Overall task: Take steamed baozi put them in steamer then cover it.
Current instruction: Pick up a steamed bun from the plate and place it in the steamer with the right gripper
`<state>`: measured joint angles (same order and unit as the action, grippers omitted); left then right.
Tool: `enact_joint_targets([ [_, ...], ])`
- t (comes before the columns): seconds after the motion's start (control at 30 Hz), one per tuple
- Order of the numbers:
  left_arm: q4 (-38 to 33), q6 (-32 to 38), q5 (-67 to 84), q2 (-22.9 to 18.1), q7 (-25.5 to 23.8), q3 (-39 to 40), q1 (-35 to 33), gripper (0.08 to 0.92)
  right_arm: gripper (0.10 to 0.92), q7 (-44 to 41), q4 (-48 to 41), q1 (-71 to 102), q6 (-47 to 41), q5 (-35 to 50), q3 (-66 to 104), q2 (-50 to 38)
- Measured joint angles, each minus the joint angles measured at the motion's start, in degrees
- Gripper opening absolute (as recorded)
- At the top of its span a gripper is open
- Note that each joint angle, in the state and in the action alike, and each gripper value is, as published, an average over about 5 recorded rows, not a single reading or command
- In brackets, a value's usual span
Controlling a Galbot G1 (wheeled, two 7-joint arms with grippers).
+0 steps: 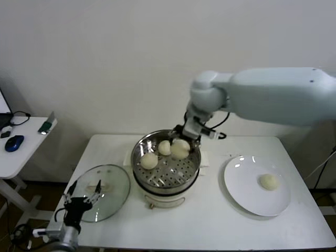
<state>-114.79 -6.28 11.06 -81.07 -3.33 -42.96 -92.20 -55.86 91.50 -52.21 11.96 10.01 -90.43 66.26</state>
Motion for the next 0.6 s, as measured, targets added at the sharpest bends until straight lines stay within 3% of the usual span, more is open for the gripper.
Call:
enact_joint_targets([
  [0.6,0.17,0.26,0.34,0.05,0.10,-0.34,0.14,0.823,0.729,1.22,-4.85,10.81,0.14,-8.65,-0.50,8.42],
])
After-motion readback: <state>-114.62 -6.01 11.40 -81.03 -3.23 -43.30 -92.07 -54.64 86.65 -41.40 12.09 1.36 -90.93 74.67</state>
